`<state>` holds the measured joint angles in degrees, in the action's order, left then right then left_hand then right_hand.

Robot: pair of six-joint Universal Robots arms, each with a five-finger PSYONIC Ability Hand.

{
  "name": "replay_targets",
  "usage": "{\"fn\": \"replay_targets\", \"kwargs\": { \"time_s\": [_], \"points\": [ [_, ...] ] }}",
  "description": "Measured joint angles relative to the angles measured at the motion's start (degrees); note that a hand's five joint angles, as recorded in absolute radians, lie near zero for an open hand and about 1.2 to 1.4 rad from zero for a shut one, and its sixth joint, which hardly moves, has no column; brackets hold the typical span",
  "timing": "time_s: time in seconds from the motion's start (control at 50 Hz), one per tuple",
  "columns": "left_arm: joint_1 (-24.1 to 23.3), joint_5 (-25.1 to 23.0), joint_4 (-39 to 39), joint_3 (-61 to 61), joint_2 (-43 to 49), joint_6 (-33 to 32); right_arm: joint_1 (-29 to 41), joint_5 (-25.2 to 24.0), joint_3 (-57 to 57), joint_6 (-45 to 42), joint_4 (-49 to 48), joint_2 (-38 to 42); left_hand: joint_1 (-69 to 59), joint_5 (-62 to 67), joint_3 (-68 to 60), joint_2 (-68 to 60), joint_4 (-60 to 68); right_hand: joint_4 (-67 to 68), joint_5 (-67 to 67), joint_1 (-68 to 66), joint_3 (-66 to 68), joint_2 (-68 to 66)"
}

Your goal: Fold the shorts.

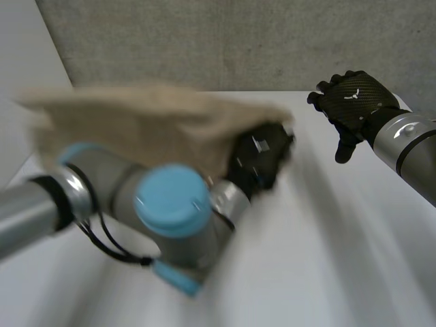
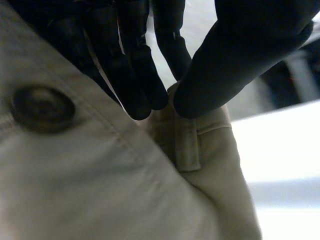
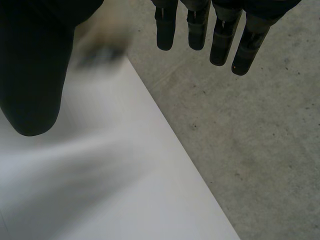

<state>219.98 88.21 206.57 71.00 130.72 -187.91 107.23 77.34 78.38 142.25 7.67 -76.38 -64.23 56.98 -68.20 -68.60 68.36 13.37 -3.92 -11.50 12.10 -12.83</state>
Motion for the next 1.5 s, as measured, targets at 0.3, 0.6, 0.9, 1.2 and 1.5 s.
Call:
{"fn": "replay_targets", "kwargs": {
  "time_s": [0.3, 0.6, 0.9, 1.2, 1.5],
  "points": [
    [-10.2, 0.6, -1.2, 2.8, 0.1, 0.4, 0.0, -0.2, 0.3, -0.2, 0.0, 0.1, 0.0, 0.0, -0.4, -0.4, 0.5, 0.0, 0.0, 0.0, 0.0, 0.0],
    [-7.3, 3.3, -2.5, 4.9, -6.8, 0.2, -0.2, 0.0, -0.1, 0.2, -0.1, 0.1, 44.8, -48.2, 48.5, 49.4, -49.3, 0.0, 0.0, 0.0, 0.0, 0.0],
    [7.2, 6.8, -6.2, 16.1, -26.9, 0.3, 0.7, -0.6, -3.2, 9.9, 4.6, 0.4, 49.0, -52.9, 53.4, 54.1, -53.8, 0.0, 0.2, 0.0, 0.0, 0.0],
    [24.7, 7.6, -25.4, 23.0, -29.7, 4.9, 5.1, -9.8, -12.7, 23.0, 15.1, 13.7, 49.0, -52.9, 53.4, 54.1, -53.8, 0.0, 0.2, 0.0, 0.0, 0.0],
    [27.6, 8.6, -30.0, 35.9, -36.0, 5.4, 8.1, -11.3, -24.1, 26.7, 22.5, 30.6, 44.6, -47.4, 48.9, 49.2, -48.9, 14.4, -13.0, -13.1, 15.7, -15.0]
  ]
}}
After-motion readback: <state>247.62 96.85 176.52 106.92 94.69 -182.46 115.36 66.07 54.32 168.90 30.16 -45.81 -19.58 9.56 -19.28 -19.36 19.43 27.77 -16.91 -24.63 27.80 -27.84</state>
